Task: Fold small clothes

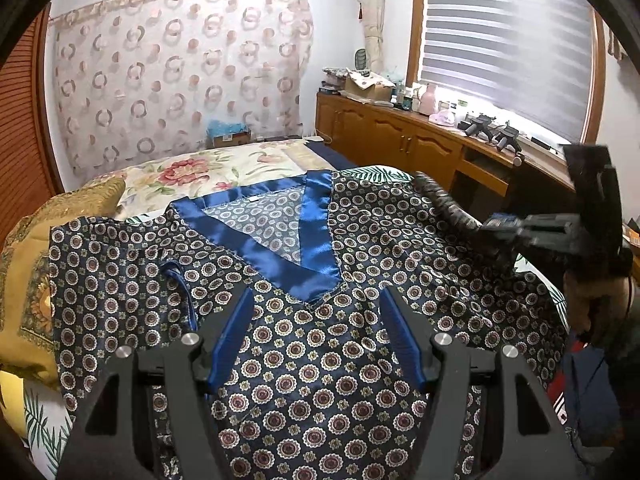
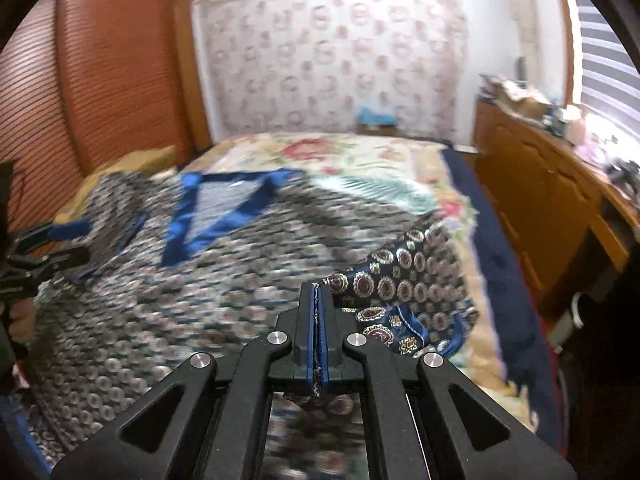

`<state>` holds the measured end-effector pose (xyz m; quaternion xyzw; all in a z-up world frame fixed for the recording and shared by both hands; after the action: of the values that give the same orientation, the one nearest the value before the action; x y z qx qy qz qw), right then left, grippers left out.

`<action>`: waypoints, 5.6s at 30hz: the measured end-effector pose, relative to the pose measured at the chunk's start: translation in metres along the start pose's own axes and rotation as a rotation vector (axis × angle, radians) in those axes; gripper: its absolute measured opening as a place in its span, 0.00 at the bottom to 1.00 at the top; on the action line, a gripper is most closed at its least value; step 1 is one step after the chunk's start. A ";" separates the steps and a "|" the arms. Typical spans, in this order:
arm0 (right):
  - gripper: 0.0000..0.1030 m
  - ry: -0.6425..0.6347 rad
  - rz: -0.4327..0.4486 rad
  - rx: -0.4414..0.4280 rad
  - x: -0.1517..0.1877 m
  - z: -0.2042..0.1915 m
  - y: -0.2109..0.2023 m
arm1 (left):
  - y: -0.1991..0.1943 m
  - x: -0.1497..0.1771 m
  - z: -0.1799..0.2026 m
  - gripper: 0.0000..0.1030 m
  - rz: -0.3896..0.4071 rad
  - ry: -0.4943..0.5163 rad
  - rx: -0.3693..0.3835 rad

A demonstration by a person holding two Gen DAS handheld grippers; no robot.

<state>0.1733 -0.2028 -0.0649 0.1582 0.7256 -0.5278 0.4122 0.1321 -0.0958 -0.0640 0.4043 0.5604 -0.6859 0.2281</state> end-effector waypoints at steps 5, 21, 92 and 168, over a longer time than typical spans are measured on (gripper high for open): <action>0.02 0.040 -0.068 -0.059 0.017 -0.022 0.020 | -0.003 0.005 0.001 0.63 -0.007 -0.011 0.011; 0.43 0.147 -0.022 0.133 0.019 0.058 -0.022 | -0.004 0.007 0.009 0.63 -0.004 -0.021 0.029; 0.45 0.091 -0.172 0.211 0.006 0.089 0.068 | 0.000 0.022 -0.081 0.63 -0.034 -0.142 -0.118; 0.37 0.184 -0.216 0.147 -0.032 0.140 0.108 | 0.041 -0.046 -0.246 0.00 -0.051 -0.185 -0.236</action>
<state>0.3251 -0.2798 -0.1230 0.1566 0.7325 -0.6040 0.2722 0.2635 0.1216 -0.0618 0.2954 0.6236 -0.6553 0.3074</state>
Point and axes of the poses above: each gripper's, at about its wrist camera, not at the fingertips, and y roughly the way its jaws point, z to its right, x to its underside, the point moved 7 cm from there along y, roughly the way its jaws point, and after that the axes turned 4 degrees about -x, right-handed, at the moved point
